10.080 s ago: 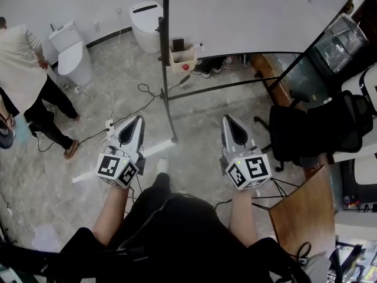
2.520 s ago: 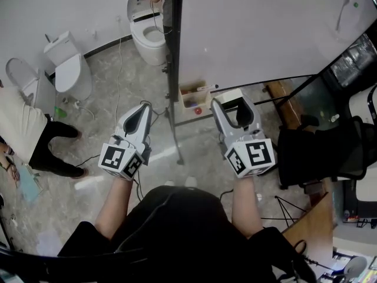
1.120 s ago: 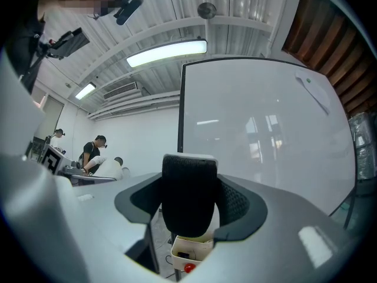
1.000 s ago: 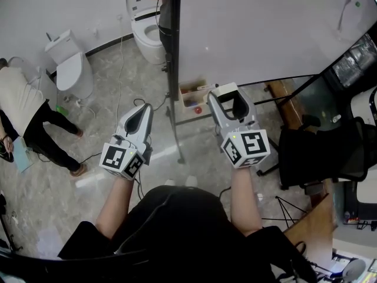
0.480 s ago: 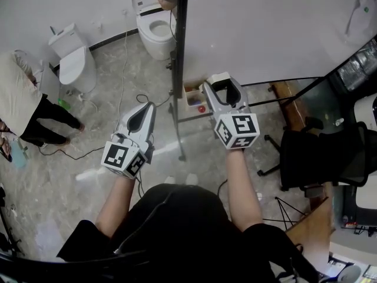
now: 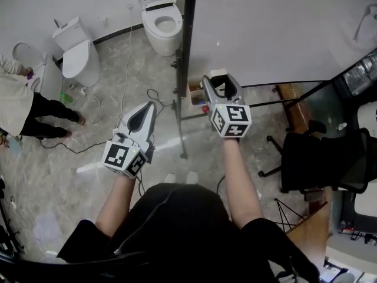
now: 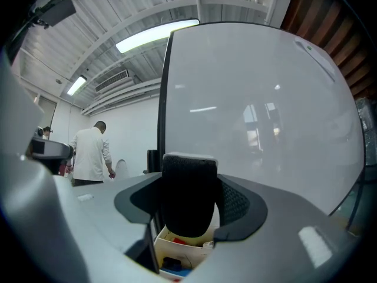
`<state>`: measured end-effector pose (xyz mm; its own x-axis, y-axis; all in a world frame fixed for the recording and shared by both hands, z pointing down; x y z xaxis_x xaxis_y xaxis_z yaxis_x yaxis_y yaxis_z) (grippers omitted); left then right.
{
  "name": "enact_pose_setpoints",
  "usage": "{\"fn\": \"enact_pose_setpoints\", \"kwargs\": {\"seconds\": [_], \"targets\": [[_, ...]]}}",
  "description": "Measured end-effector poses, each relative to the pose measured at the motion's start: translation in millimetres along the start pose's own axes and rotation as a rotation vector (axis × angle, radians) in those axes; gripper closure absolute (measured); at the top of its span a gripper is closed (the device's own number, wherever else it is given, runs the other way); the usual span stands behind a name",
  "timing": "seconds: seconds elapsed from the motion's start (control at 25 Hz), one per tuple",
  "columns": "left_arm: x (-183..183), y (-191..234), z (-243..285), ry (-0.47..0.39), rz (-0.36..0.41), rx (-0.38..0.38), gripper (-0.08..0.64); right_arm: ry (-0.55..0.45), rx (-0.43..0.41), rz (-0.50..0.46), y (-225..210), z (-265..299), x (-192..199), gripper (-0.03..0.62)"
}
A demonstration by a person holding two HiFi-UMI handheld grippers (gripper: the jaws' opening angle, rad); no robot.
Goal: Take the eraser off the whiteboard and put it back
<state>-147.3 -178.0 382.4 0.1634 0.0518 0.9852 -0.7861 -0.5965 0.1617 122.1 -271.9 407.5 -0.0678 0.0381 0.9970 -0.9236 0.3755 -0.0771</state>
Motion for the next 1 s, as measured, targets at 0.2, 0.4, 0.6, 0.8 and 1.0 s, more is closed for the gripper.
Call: {"fn": "enact_pose_setpoints", "kwargs": {"seconds": [0.2,0.4,0.6,0.8,1.0], "targets": [[6.0,6.3,-3.2,0.022,0.024,-0.014,0.555,0.047,0.008,0.013,0.8,17.6,23.7,0.321],[7.1,11.4,-6.2,0.021,0.004,-0.04,0.555,0.074,0.008,0.004,5.9,30.9,38.4,0.321],[8.7,16.0,-9.8,0.029,-0.006,-0.068,0.555,0.086,0.016,-0.009,7.2,37.6,44.8,0.321],[14.0,20.0,-10.3,0.034,0.004,-0.057,0.555,0.114,0.029,-0.009,7.3,44.7,57.8,0.321],[14.1,22.1,-11.6,0.045,0.001,-0.065,0.555,0.139,0.034,-0.014,11.3,51.5,65.7,0.321]]}}
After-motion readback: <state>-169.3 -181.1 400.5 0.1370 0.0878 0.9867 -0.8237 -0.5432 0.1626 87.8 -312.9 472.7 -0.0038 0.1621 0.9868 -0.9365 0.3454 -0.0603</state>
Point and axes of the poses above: the fingertips, and each gripper's own axes: z forward along the fingers, y to its left, x out of its underside, the point moved 9 cm from there along -z, backward along the fingers
